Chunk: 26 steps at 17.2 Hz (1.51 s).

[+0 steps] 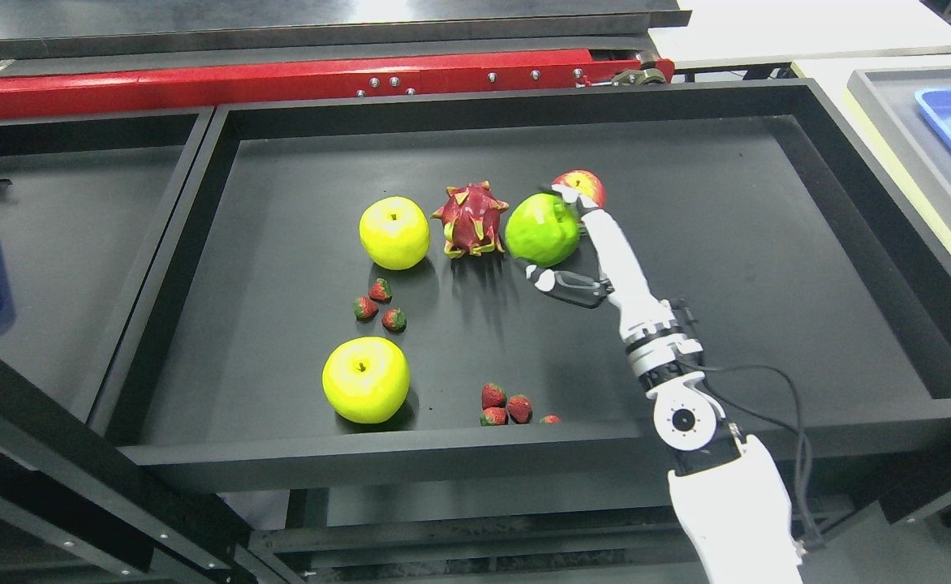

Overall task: Place green apple on left shelf middle layer
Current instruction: 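Open the right hand to release the apple and pull back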

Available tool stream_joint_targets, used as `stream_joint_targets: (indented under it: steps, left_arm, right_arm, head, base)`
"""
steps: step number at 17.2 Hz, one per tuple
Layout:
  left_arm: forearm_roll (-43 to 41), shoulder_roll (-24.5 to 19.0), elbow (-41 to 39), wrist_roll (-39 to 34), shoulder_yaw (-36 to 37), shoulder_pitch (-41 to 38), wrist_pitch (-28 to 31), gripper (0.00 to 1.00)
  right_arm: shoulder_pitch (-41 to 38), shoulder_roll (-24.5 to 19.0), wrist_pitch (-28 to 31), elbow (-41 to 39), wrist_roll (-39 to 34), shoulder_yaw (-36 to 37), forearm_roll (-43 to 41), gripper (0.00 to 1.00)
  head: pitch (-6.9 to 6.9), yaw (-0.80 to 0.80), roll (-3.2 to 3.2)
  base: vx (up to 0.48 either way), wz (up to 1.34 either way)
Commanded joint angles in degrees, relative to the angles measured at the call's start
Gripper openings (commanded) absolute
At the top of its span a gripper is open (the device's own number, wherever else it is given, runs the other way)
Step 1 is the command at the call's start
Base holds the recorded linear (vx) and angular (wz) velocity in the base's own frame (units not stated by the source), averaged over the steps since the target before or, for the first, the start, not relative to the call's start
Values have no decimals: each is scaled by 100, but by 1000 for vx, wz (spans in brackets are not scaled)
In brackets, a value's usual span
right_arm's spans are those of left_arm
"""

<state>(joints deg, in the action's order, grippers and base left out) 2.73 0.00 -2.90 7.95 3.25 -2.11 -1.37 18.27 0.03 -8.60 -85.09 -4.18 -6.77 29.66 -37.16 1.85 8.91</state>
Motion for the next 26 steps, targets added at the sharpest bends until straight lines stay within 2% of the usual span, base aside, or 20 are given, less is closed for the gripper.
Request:
stream_joint_targets:
  steps: [1, 3, 4, 5, 11, 13, 15, 19, 22, 26]
  left_arm:
    - [0, -100, 0, 5, 0, 0, -3, 100]
    - [0, -100, 0, 5, 0, 0, -3, 100]
    - [0, -100, 0, 5, 0, 0, -3, 100]
    - [0, -100, 8, -4, 0, 0, -3, 100]
    - [0, -100, 0, 5, 0, 0, -12, 100]
    - [0, -100, 0, -4, 0, 0, -3, 100]
    - [0, -100, 0, 5, 0, 0, -12, 100]
    - [0, -100, 0, 5, 0, 0, -3, 100]
    - [0, -100, 0, 5, 0, 0, -12, 100]
    - [0, -100, 0, -4, 0, 0, -12, 100]
  right_arm:
    - [712, 97, 148, 1064, -180, -1343, 374, 4]
    - [896, 97, 166, 1379, -206, -1423, 374, 8]
    - [1019, 97, 296, 1546, -285, -1345, 348, 35]
    - [1047, 97, 515, 1539, -338, -1144, 287, 99]
    - [1030, 97, 571, 1513, -303, 69, -248, 100]
    - [837, 97, 518, 1399, -294, 359, -1123, 100]
    - [390, 97, 500, 962, -312, 589, -2100, 100]
    - [-612, 97, 474, -103, -338, 598, -3095, 100]
    - [-1105, 97, 289, -148, -417, 476, -3264, 100]
    - [-1089, 97, 263, -148, -417, 379, -3264, 100]
  head:
    - [0, 0, 0]
    - [0, 0, 0]
    - [0, 0, 0]
    - [0, 0, 0]
    - [0, 0, 0]
    - [0, 0, 0]
    - [0, 0, 0]
    - [0, 0, 0]
    - [0, 0, 0]
    - [0, 0, 0]
  base:
    - [33, 3]
    - [20, 9]
    - [0, 0]
    - [0, 0]
    - [0, 0]
    - [0, 0]
    - [0, 0]
    - [0, 0]
    - [0, 0]
    - [0, 0]
